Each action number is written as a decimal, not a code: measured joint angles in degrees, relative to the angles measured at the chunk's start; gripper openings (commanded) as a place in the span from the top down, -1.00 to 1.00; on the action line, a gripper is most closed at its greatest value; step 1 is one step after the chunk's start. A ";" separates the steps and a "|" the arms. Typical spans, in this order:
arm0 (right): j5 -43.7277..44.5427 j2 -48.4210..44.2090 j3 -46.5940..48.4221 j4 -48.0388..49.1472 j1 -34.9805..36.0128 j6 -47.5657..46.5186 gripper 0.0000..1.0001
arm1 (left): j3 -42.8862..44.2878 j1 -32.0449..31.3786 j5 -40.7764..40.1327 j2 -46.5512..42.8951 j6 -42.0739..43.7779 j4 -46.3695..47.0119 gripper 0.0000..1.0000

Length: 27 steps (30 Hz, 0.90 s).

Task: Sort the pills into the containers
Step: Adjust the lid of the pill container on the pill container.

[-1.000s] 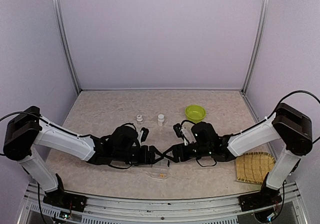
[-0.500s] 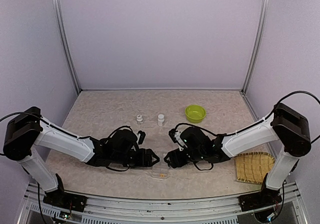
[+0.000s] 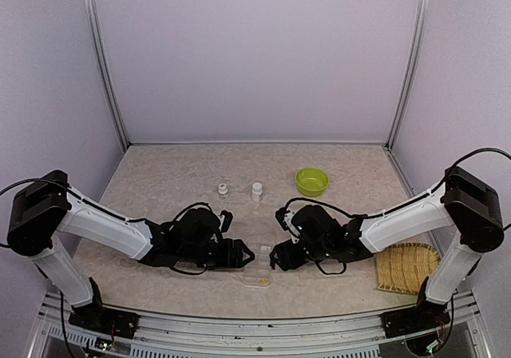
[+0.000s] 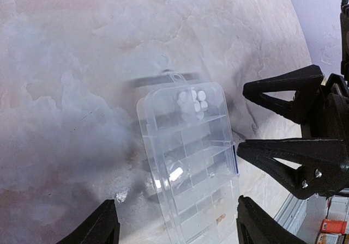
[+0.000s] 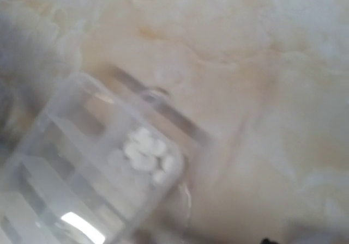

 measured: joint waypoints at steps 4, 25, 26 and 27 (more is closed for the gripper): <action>0.15 -0.92 -0.44 -0.52 0.00 -0.24 -0.34 | 0.02 0.00 0.02 0.90 0.00 0.02 -0.44; -10.19 -4.07 -5.70 5.35 -0.17 2.08 0.41 | 1.95 0.00 1.18 4.09 0.68 0.94 -0.28; -11.41 -4.07 -5.70 6.29 -0.24 2.49 0.48 | 2.10 0.00 1.29 4.37 0.70 1.22 -0.26; -12.09 -4.04 -5.70 6.86 -0.46 2.73 0.59 | 2.21 0.00 1.40 4.57 0.70 1.44 -0.23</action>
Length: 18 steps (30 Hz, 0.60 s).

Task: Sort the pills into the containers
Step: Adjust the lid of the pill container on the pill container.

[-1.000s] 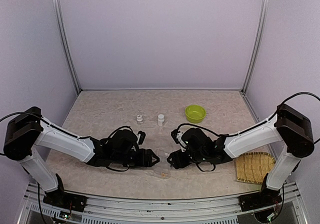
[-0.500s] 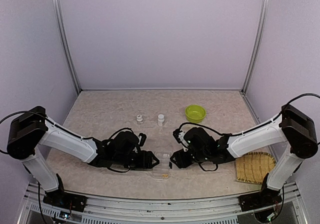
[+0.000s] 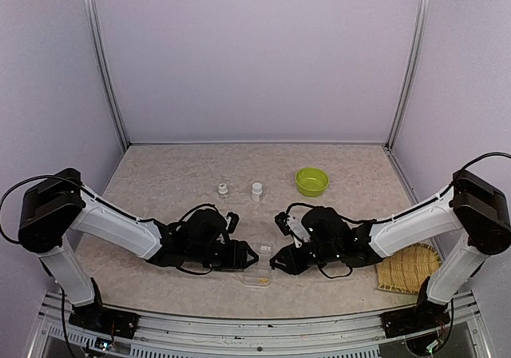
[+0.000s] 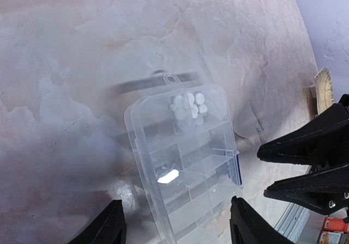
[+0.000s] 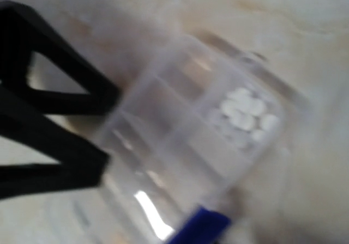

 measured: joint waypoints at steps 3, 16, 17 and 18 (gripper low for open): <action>-2.73 0.66 -0.26 2.54 -0.72 1.09 0.58 | 0.07 0.00 0.35 0.63 -0.04 1.03 -0.21; -10.78 4.61 -4.13 10.86 -4.09 5.84 0.26 | 0.09 0.00 1.27 1.25 -0.04 2.19 -0.08; -11.23 5.01 -4.11 11.37 -4.09 6.03 0.25 | 0.09 0.00 1.29 1.29 -0.04 2.19 -0.07; -11.54 5.31 -4.11 11.63 -4.09 6.14 0.26 | 0.09 0.00 1.31 1.33 -0.11 2.19 -0.05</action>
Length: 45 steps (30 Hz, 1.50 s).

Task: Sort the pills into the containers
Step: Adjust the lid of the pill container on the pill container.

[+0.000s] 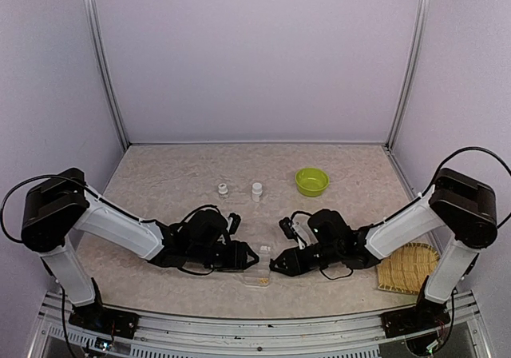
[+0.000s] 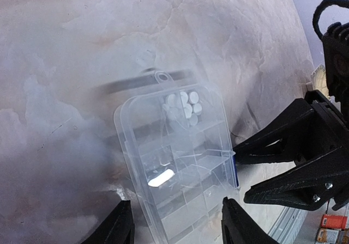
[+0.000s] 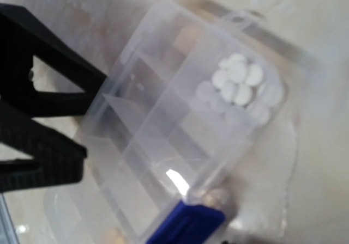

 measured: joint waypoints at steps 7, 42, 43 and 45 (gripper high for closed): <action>-2.23 2.56 0.96 3.06 0.00 0.66 0.26 | 0.00 0.00 0.17 0.48 0.04 0.37 0.04; -4.46 -6.27 1.20 -7.91 -2.80 -8.76 -0.96 | 0.98 1.31 0.37 -1.92 3.13 -2.91 -0.98; -3.98 -7.37 0.76 -8.87 -3.34 -9.18 -1.00 | 1.84 0.87 -0.42 -2.03 3.54 -4.24 -0.97; -2.64 -9.90 -0.20 -10.58 -4.83 -10.23 -1.00 | 3.61 -0.20 -2.08 -2.03 4.44 -7.26 -0.98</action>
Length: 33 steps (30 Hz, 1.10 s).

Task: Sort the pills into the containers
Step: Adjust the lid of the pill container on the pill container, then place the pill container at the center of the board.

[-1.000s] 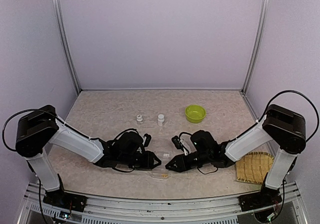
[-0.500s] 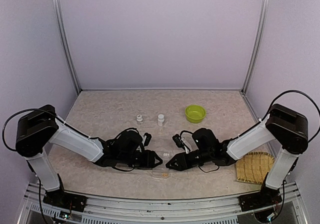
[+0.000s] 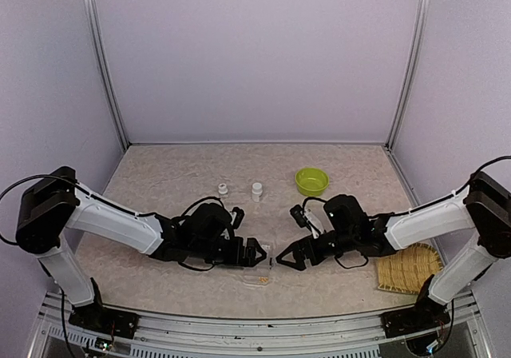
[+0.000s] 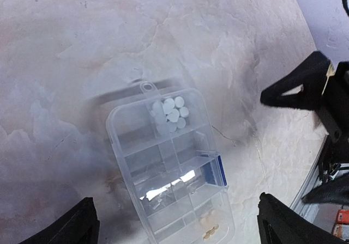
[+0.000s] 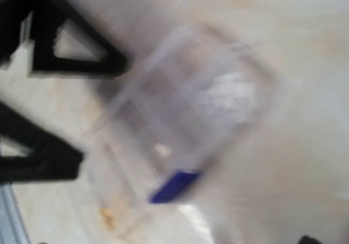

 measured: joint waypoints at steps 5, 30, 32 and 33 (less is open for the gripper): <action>4.74 -7.54 -1.16 -4.22 -3.78 -1.44 -1.00 | 4.13 -2.86 -3.45 0.74 2.01 -6.23 -0.97; 10.14 -15.52 -2.64 -8.17 -6.93 -4.66 -1.00 | 22.40 -15.41 -31.30 13.60 6.03 -34.97 -0.97; 9.94 -15.30 -2.64 -7.85 -6.93 -4.66 -1.00 | 21.62 -15.34 -32.57 13.05 5.88 -35.47 -0.98; 9.86 -15.15 -2.64 -7.76 -6.93 -4.66 -1.00 | 21.14 -15.28 -32.87 12.68 5.86 -35.54 -0.98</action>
